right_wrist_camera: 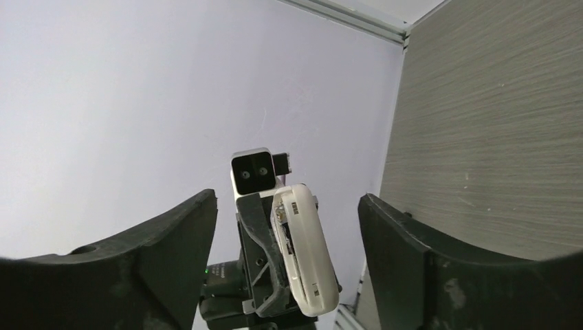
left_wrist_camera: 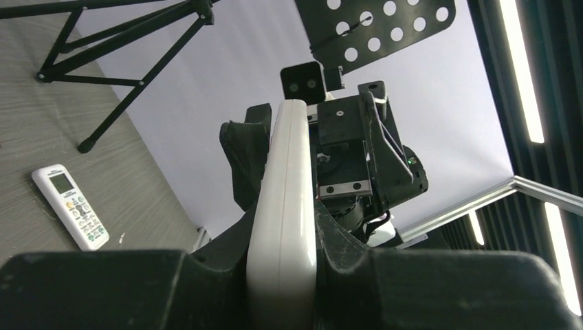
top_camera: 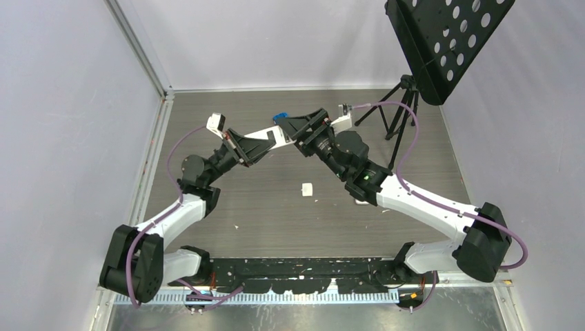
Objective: Load the batteries into the remote control
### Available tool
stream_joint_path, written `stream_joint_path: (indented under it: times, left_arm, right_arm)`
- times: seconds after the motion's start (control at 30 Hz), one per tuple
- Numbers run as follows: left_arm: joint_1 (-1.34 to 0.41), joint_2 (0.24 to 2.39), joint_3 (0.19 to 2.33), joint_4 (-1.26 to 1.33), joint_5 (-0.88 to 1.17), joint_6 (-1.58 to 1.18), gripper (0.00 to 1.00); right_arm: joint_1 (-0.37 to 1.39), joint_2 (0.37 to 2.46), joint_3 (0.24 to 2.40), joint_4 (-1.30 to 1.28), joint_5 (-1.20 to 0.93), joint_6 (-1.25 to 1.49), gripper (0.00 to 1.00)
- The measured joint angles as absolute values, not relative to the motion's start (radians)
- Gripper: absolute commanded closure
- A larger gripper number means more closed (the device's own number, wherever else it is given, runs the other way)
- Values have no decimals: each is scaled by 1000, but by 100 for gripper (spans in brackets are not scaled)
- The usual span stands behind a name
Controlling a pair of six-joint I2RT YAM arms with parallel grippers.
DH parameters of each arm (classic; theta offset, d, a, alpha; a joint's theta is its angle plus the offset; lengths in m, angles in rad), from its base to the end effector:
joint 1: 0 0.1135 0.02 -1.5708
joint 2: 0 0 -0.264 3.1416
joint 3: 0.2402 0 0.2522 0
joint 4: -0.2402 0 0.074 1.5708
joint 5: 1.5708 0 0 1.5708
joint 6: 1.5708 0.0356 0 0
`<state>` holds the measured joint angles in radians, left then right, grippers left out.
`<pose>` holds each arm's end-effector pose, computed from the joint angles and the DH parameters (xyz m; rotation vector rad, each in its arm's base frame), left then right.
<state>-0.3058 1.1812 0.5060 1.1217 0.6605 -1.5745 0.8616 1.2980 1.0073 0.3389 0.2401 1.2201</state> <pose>0.2228 -0.0932 0.2955 -0.2033 1.4858 -1.9551 0.2078 0.2291 0.3602 0.5165 1.6395 1.4401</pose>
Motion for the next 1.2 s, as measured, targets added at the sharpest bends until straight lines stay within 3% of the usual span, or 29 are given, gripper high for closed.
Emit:
stream_joint_path:
  times: [0.3,0.47,0.77,1.2]
  left_arm:
    - [-293,1145,503,901,662,-1339,100]
    - [-270,1029,490,617,582,-1135,100]
    - [-266,833,468,319,508,-865,100]
    - [-266,713,430,304,616,-686,100]
  right_arm:
    - [797,1253,978,262,232,1099,22]
    - [718,1267,1045,-1,313,1028,31]
    - [630,1620,1233,-273,395,871,36]
    - [596,1918,1387,-300,421,630,37]
